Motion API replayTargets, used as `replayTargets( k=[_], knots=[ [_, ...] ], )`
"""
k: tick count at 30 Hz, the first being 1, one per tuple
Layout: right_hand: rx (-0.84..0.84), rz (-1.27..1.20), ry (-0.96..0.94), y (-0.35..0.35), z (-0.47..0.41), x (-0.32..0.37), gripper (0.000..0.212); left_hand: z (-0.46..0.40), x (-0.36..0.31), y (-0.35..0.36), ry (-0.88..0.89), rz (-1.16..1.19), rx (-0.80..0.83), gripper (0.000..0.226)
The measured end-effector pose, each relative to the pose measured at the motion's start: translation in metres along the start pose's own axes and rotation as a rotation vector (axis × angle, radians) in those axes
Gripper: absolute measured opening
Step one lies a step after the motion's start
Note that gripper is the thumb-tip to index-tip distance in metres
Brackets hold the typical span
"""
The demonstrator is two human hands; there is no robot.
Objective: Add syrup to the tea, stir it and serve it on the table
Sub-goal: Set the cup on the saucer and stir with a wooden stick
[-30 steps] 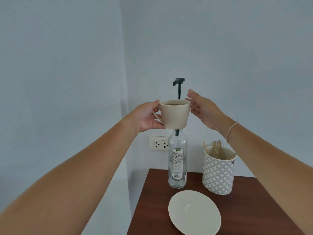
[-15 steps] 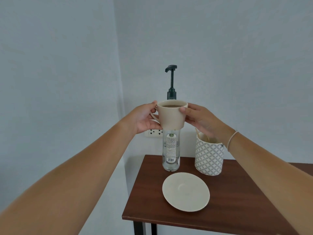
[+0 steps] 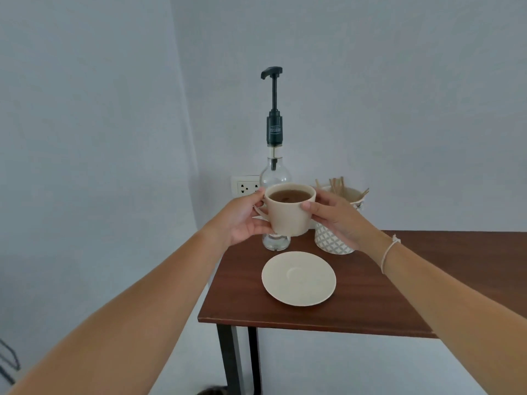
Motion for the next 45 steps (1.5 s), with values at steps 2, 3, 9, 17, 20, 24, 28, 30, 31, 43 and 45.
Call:
replayTargets(
  k=[2,3,9,17,20,24,28,30,31,43,45],
  knots=[
    [-0.015,-0.019,0.014,-0.004,0.007,-0.014,0.035,-0.001,0.014,0.003,-0.018,0.011,0.012,0.028],
    [-0.013,-0.014,0.017,-0.006,0.01,-0.02,0.037,-0.002,0.021,0.004,-0.03,0.01,0.013,0.028],
    [-0.027,0.006,0.051,-0.014,0.028,-0.051,0.052,-0.008,0.054,0.009,-0.073,-0.011,0.009,0.028],
    [-0.056,0.008,0.054,-0.022,0.036,-0.074,0.061,-0.018,0.077,0.012,-0.107,-0.008,0.033,0.029],
    [-0.059,0.003,0.057,-0.025,0.037,-0.079,0.052,-0.019,0.082,0.014,-0.107,0.002,0.047,0.027],
    [-0.06,-0.014,0.071,-0.027,0.04,-0.084,0.054,-0.021,0.09,0.014,-0.114,0.018,0.053,0.026],
    [-0.062,-0.035,0.071,-0.028,0.041,-0.089,0.049,-0.025,0.095,0.014,-0.117,0.031,0.052,0.025],
    [-0.064,-0.039,0.067,-0.029,0.041,-0.09,0.045,-0.026,0.096,0.014,-0.118,0.026,0.052,0.026],
    [-0.063,-0.037,0.063,-0.028,0.041,-0.09,0.045,-0.026,0.096,0.014,-0.118,0.024,0.054,0.026],
    [-0.054,0.005,0.042,-0.028,0.044,-0.096,0.05,-0.025,0.099,0.012,-0.104,0.002,0.055,0.029],
    [-0.058,0.003,0.043,-0.027,0.046,-0.095,0.049,-0.024,0.1,0.012,-0.104,-0.002,0.051,0.03]
  ],
)
Point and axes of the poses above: each hand's wrist, its own z-axis away from the middle knuckle, its own y-axis out of the palm, x = y × z, the point moved 1 cm from there along -z, towards the middle knuckle, and after that the axes turned 13 degrees about -z, right-handed, at the moved point
